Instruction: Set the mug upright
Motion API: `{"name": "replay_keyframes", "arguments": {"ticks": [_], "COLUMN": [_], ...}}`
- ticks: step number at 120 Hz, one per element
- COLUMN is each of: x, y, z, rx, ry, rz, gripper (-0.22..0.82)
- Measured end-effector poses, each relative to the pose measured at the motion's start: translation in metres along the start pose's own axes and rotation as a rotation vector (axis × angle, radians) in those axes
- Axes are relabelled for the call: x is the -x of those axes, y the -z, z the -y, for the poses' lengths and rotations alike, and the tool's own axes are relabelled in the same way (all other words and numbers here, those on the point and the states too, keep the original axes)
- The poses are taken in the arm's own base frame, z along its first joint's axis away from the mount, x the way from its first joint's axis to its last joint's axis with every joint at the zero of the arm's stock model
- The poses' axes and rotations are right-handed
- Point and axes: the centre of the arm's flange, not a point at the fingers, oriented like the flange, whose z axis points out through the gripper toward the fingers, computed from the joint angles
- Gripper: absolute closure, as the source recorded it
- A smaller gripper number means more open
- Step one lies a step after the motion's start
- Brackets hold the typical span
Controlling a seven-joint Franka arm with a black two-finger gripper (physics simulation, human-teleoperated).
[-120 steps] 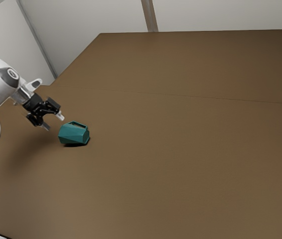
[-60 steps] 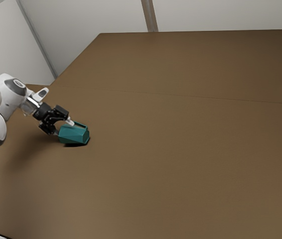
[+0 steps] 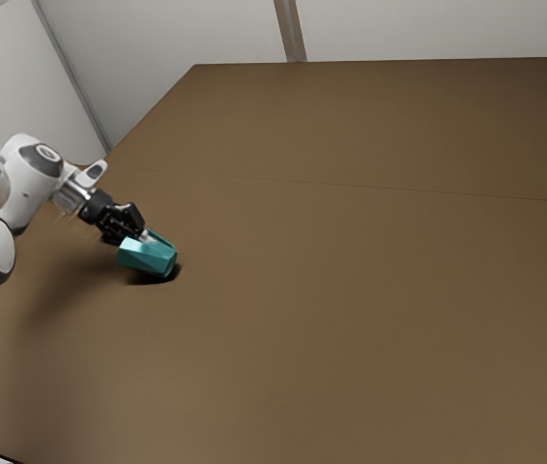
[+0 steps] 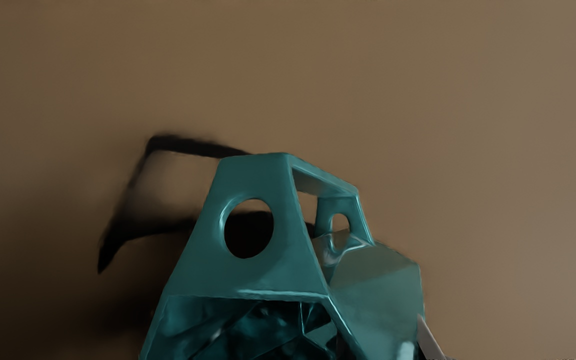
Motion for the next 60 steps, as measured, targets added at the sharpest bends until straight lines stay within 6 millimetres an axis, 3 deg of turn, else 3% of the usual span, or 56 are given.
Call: {"name": "replay_keyframes", "arguments": {"ticks": [40, 50, 60], "x": [-0.008, -0.010, -0.007], "y": [0.001, 0.004, 0.014], "z": [-0.028, -0.046, -0.079], "rx": [-0.004, -0.021, -0.068], "ry": [-0.045, -0.068, -0.116], "rz": [-0.008, -0.009, -0.009], "gripper": [0.76, 0.77, 0.77]}}
